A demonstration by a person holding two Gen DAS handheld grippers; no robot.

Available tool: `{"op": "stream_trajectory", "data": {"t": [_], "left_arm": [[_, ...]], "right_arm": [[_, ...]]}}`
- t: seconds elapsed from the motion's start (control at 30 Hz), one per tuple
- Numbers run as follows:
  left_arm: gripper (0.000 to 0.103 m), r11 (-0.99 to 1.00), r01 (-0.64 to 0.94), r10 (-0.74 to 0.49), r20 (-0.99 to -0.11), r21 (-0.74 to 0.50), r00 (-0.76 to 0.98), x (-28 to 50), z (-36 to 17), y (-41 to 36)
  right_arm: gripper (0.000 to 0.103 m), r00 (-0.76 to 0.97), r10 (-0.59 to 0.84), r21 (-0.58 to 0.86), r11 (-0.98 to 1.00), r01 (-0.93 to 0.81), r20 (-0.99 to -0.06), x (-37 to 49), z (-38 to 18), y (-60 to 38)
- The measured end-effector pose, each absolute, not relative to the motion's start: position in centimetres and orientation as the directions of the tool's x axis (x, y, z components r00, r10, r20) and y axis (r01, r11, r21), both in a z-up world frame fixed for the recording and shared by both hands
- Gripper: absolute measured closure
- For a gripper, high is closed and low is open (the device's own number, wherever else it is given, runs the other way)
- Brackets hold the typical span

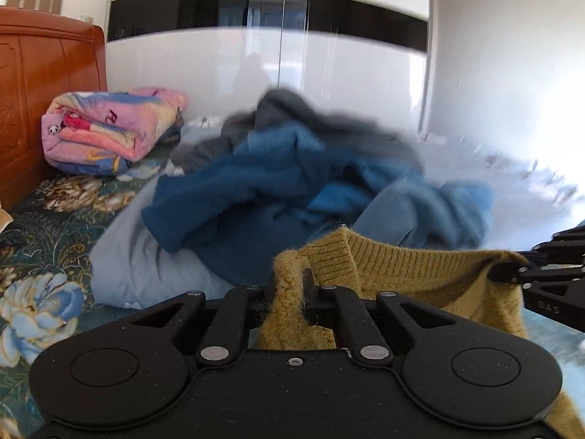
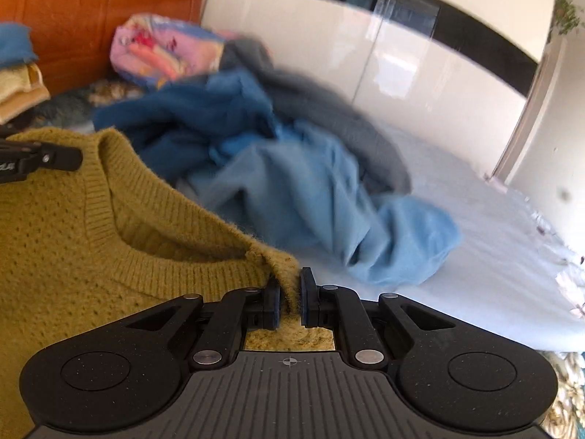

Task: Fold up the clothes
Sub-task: 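Hold the vest with both grippers and lower it toward the bed, then open both grippers and lay the vest flat on the blanket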

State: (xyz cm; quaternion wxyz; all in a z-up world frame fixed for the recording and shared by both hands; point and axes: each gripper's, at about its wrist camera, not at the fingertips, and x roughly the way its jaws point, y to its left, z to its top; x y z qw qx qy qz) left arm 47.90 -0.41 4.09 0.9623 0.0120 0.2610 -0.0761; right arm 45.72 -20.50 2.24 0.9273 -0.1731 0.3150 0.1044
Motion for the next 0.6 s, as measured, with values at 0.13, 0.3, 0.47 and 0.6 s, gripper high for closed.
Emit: {"op": "stream_trajectory", "data": {"t": [0.13, 0.3, 0.47, 0.6], "left_arm": [[0.097, 0.992, 0.122, -0.104, -0.585, -0.009, 0.804, 49.9, 0.3, -1.0], [0.088, 0.991, 0.13, -0.114, -0.627, -0.02, 0.77, 50.1, -1.1, -0.3], [0.064, 0.989, 0.133, -0.147, -0.596, -0.068, 0.79, 46.3, 1.9, 1.6], [0.043, 0.984, 0.142, -0.176, -0.528, -0.104, 0.831, 40.1, 5.2, 3.6]], "right_arm": [[0.094, 0.734, 0.077, -0.25, 0.912, -0.325, -0.674, 46.8, -1.8, -20.2], [0.09, 0.715, 0.081, -0.256, 0.901, -0.35, -0.695, 46.3, -3.5, -19.5], [0.065, 0.718, 0.115, -0.22, 0.908, -0.356, -0.686, 44.3, -0.8, -20.4], [0.055, 0.739, 0.139, -0.203, 0.913, -0.353, -0.659, 40.3, 2.7, -21.9]]}}
